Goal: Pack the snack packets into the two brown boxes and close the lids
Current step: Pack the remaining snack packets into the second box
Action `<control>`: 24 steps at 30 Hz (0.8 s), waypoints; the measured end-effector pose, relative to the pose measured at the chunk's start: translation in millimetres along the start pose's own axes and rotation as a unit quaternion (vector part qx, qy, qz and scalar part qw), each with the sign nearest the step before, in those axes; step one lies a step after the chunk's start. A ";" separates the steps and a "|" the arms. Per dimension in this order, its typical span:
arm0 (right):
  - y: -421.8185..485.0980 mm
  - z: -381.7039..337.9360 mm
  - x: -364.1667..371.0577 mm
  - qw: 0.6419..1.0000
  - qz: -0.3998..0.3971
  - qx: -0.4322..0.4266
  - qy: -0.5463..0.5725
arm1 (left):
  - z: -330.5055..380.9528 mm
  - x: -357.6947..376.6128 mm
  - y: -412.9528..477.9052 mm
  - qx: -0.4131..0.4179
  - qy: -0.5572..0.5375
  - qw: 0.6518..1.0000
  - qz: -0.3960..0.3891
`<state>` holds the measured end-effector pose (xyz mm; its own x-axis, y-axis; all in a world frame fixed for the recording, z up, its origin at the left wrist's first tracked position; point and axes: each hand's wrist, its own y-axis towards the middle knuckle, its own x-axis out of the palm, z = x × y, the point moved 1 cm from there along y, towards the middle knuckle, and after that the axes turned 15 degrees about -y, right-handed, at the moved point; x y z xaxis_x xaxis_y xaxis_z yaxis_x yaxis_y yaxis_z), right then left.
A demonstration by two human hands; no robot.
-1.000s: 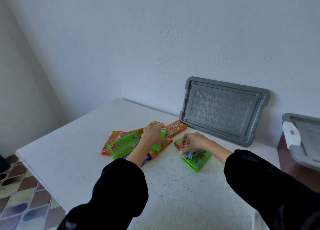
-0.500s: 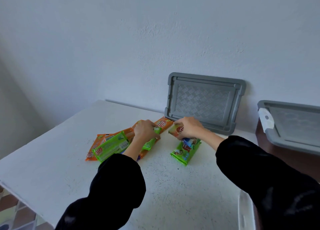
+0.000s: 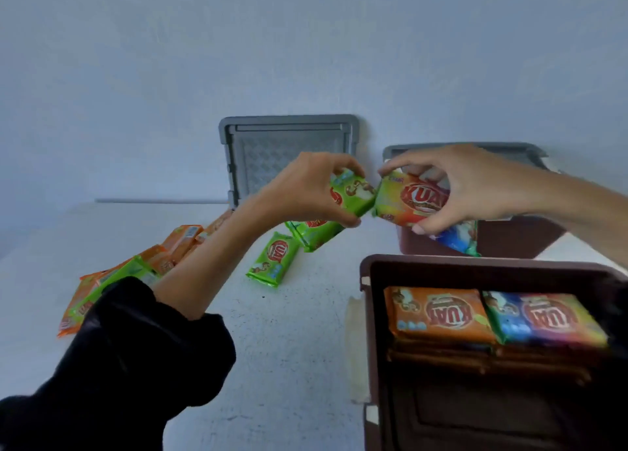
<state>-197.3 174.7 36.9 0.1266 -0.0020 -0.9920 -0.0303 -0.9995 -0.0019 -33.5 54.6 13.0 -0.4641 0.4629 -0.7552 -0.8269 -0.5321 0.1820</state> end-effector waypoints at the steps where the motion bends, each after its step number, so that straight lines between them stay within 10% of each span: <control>1: -18.1 8.9 1.5 1.000 -0.009 0.004 0.003 | 11.8 10.3 0.7 0.017 0.004 0.999 -0.027; 24: -155.3 61.3 130.7 0.934 -0.268 -0.107 -0.212 | 74.4 198.4 -57.8 0.098 0.214 0.913 -0.334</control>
<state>-236.8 331.5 -100.3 -0.3387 0.4672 -0.8167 0.1287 -0.8368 -0.5321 -101.4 229.9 -100.5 0.2960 0.2958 -0.9082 -0.9405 -0.0757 -0.3311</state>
